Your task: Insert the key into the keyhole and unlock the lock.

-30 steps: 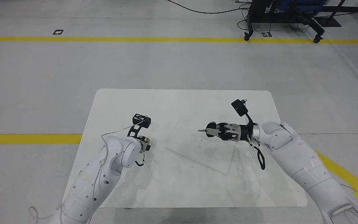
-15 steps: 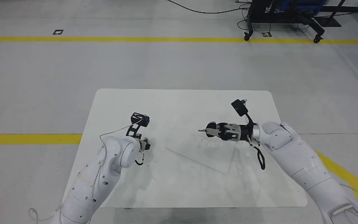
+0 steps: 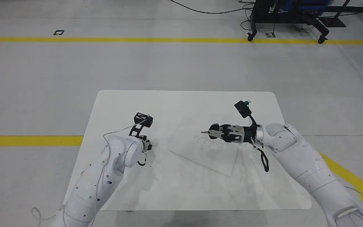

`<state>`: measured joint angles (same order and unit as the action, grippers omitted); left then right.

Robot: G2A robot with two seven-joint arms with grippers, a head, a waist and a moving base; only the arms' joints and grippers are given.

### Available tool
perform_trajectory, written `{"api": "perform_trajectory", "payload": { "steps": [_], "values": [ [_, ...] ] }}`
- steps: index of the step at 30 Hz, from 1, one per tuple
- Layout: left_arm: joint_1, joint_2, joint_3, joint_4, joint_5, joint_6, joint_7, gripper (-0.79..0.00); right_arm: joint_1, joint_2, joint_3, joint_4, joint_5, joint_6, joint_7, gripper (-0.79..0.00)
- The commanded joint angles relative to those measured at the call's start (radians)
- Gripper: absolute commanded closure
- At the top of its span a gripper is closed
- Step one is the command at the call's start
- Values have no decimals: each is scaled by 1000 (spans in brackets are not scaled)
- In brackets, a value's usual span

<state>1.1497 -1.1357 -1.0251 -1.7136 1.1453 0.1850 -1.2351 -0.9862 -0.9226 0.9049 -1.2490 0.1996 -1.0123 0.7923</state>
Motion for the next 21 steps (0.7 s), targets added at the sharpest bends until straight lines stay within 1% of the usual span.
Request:
{"api": "perform_trajectory", "payload": {
  "steps": [1, 8, 10, 13, 15, 17, 19, 20, 21],
  "values": [
    [-3, -2, 4, 7, 3, -1, -4, 0, 0, 0, 0, 0, 0, 0, 0, 0],
    [4, -5, -9, 5, -2, -11, 17, 0, 0, 0, 0, 0, 0, 0, 0, 0],
    [20, -4, -35, -23, -17, -14, 90, 0, 0, 0, 0, 0, 0, 0, 0, 0],
    [81, 3, -125, -104, -121, -45, 256, 0, 0, 0, 0, 0, 0, 0, 0, 0],
    [135, 8, -196, -159, -234, -122, 369, 0, 0, 0, 0, 0, 0, 0, 0, 0],
    [192, 11, -267, -204, -410, -227, 484, 0, 0, 0, 0, 0, 0, 0, 0, 0],
    [233, 13, -332, -211, -593, -362, 570, 0, 0, 0, 0, 0, 0, 0, 0, 0],
    [248, 14, -355, -198, -670, -425, 594, 0, 0, 0, 0, 0, 0, 0, 0, 0],
    [255, 15, -364, -191, -711, -466, 594, 0, 0, 0, 0, 0, 0, 0, 0, 0]
  ]
}}
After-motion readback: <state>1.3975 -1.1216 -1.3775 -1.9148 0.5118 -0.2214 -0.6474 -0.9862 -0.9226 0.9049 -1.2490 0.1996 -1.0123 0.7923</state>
